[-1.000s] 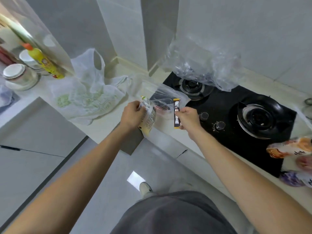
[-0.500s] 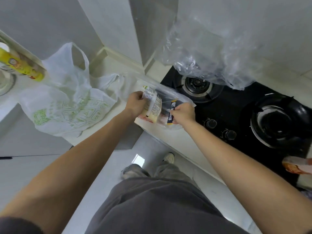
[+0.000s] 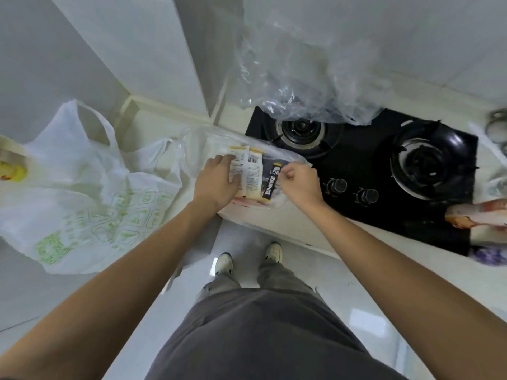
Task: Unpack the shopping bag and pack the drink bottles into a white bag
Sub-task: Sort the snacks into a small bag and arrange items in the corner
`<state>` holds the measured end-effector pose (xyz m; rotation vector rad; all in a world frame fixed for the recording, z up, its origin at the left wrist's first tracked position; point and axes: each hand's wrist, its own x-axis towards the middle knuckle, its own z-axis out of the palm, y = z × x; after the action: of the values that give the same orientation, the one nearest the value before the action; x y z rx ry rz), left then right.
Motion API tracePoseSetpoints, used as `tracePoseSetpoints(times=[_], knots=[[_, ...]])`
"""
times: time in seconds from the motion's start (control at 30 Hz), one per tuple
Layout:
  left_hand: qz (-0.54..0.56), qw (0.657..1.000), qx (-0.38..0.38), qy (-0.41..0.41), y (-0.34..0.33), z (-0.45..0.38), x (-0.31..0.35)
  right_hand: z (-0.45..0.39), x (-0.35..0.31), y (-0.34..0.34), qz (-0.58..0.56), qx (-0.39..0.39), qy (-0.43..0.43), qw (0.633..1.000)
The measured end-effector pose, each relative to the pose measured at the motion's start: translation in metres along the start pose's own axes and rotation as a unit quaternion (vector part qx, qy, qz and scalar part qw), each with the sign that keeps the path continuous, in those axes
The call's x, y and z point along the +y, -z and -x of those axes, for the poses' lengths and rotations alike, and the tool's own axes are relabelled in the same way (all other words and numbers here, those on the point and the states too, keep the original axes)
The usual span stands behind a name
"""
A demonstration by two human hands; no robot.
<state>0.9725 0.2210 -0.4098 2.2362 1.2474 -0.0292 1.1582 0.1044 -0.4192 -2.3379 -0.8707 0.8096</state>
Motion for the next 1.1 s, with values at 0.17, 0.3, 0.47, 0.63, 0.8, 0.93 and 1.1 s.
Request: tracePoseSetpoints(times=[0.17, 0.3, 0.47, 0.63, 0.8, 0.93, 1.1], knots=[[-0.084, 0.984, 0.026, -0.155, 0.031, 0.015, 0.024, 0.045, -0.015, 0.017, 0.063, 0.085, 0.072, 0.992], [-0.151, 0.946, 0.063, -0.28, 0.041, 0.021, 0.061, 0.081, -0.013, 0.036, 0.22, 0.191, 0.144, 0.946], [-0.173, 0.907, 0.073, -0.376, 0.034, 0.039, 0.128, 0.125, 0.012, 0.078, 0.252, 0.246, 0.1, 0.931], [-0.194, 0.882, 0.043, -0.427, 0.005, 0.066, 0.193, 0.167, 0.06, 0.135, 0.246, 0.268, 0.058, 0.93], [-0.203, 0.86, 0.047, -0.465, -0.033, 0.096, 0.27, 0.211, 0.133, 0.197, 0.262, 0.319, 0.026, 0.91], [-0.201, 0.856, 0.048, -0.473, -0.072, 0.126, 0.337, 0.249, 0.2, 0.249, 0.261, 0.329, 0.02, 0.907], [-0.179, 0.856, 0.05, -0.483, -0.122, 0.167, 0.421, 0.287, 0.276, 0.315, 0.259, 0.334, -0.002, 0.906]])
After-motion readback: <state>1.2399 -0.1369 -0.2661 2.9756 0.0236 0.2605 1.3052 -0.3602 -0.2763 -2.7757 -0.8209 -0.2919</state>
